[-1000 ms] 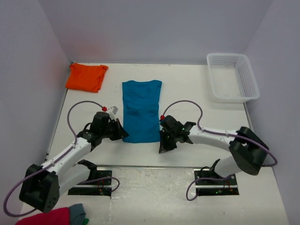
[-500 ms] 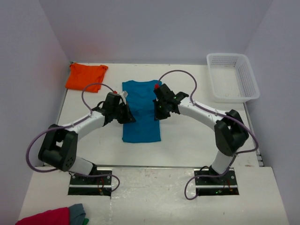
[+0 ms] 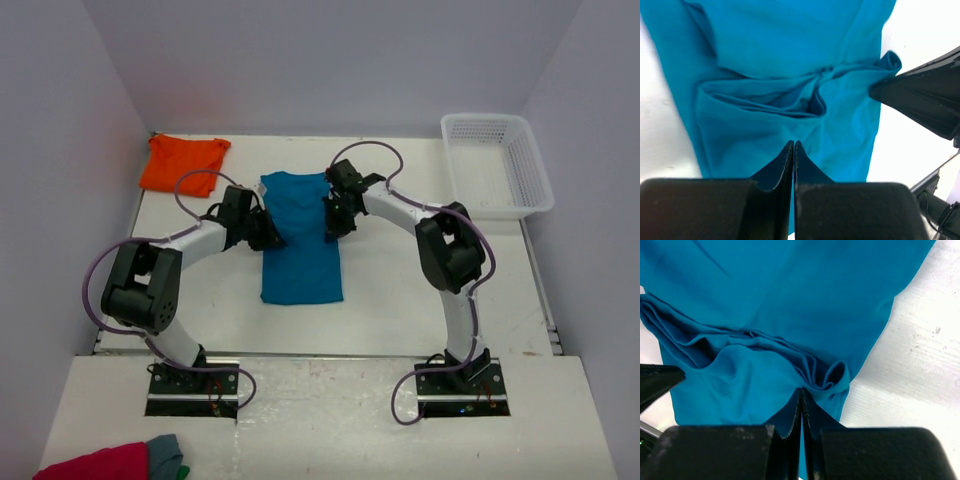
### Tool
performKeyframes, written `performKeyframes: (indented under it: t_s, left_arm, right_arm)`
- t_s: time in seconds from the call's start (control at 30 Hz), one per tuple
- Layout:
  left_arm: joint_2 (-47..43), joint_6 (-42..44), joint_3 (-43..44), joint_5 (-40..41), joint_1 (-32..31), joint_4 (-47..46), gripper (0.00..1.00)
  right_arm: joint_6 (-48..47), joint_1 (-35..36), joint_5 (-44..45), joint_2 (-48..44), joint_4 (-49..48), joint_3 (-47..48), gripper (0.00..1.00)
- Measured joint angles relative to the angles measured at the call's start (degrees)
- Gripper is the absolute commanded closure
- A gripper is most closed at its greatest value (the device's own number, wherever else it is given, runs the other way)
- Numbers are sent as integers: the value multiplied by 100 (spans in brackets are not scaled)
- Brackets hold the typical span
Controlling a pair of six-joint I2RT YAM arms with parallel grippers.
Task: Fold and stack the t-shirts
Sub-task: Grab one side of the 2/3 rectangular tshirt with both arms
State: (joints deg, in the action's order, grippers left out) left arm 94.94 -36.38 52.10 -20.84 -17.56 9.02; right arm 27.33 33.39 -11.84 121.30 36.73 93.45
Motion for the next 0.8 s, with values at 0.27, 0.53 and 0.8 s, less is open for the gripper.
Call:
performKeyframes:
  t_s: [0.27, 0.53, 0.8]
  left_arm:
    - [225, -7, 22, 7, 197, -4, 100]
    - [654, -92, -39, -127, 387, -212, 100]
    - [684, -111, -96, -201, 492, -391, 100]
  right_arm:
    - [4, -94, -269, 332, 245, 348, 100]
    - [24, -225, -334, 566, 566, 505, 100]
    - [79, -343, -437, 660, 787, 588, 100]
